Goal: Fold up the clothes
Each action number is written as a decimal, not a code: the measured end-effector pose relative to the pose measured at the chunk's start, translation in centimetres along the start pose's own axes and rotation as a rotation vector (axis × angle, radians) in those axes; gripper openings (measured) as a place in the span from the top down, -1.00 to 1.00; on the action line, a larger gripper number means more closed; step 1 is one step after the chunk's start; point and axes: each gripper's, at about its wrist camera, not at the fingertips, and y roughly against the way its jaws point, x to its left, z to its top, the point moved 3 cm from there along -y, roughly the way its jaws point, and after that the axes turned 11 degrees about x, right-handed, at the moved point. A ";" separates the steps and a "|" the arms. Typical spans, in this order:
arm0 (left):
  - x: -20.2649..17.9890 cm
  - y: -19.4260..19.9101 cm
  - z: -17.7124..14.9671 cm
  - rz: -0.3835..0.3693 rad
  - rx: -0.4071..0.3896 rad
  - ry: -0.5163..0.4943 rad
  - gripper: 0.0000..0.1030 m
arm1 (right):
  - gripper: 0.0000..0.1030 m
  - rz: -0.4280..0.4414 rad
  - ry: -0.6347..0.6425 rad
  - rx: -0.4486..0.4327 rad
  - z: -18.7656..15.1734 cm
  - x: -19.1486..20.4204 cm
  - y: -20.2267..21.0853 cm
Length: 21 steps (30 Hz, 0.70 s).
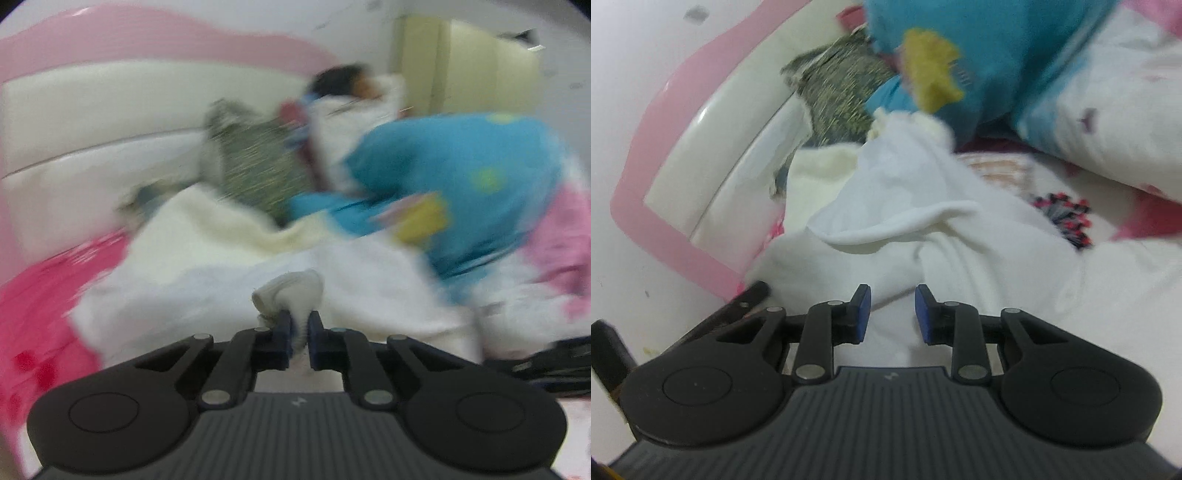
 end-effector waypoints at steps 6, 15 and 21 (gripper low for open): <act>-11.6 3.8 -2.0 -0.289 0.041 -0.182 0.81 | 0.51 0.006 -0.245 -0.145 -4.5 -5.6 8.5; -27.0 4.3 -12.9 -0.565 0.270 -0.415 0.76 | 0.50 -0.214 -0.510 -0.292 -15.3 -15.1 21.0; -29.9 2.7 -21.0 -0.577 0.438 -0.614 0.25 | 0.48 -0.302 -0.734 -0.332 -22.5 -21.1 23.1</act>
